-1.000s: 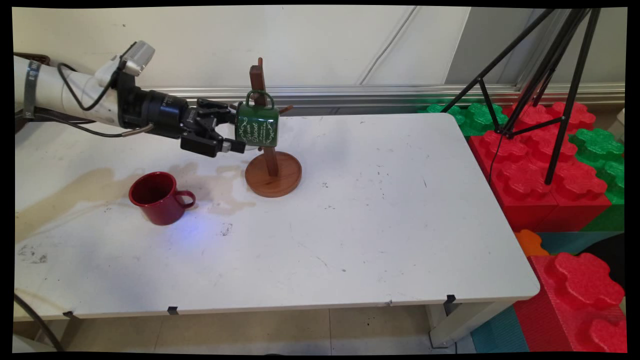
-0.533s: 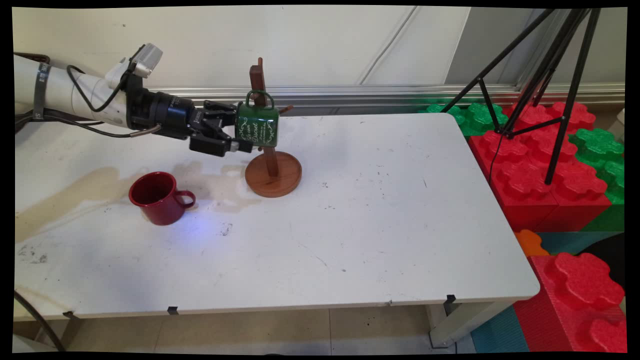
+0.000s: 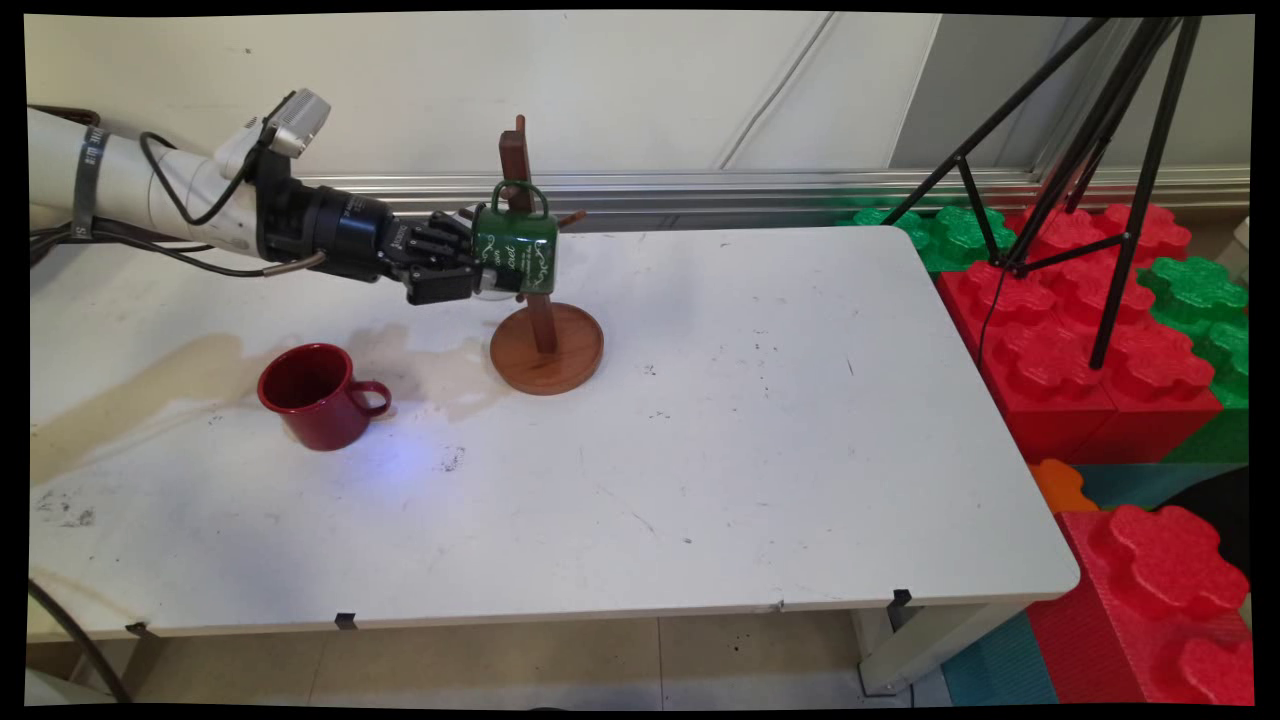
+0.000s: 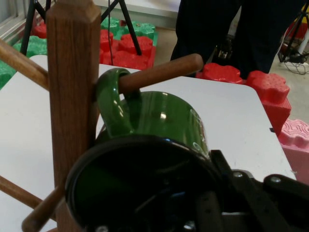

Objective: Place the picked object on the table

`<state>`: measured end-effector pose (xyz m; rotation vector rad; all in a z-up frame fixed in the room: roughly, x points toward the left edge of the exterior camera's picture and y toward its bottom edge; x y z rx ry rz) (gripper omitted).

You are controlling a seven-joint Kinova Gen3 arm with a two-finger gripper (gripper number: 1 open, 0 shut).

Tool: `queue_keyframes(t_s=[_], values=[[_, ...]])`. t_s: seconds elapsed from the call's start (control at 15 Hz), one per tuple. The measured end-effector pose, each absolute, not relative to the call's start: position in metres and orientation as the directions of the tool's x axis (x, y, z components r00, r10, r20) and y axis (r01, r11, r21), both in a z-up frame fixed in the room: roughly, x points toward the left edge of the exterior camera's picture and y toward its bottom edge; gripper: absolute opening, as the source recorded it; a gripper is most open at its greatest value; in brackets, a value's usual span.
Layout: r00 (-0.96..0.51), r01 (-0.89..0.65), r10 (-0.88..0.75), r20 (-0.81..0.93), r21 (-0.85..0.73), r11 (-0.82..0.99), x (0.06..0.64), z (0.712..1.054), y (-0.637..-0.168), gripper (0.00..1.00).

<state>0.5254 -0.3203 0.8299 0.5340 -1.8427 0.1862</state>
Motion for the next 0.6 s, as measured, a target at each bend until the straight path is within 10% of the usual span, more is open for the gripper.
queue_keyframes(t_s=[0.6], values=[[-0.237,-0.439,-0.265,0.935,0.14,0.887,0.5237,0.8317,-0.3224,0.0]])
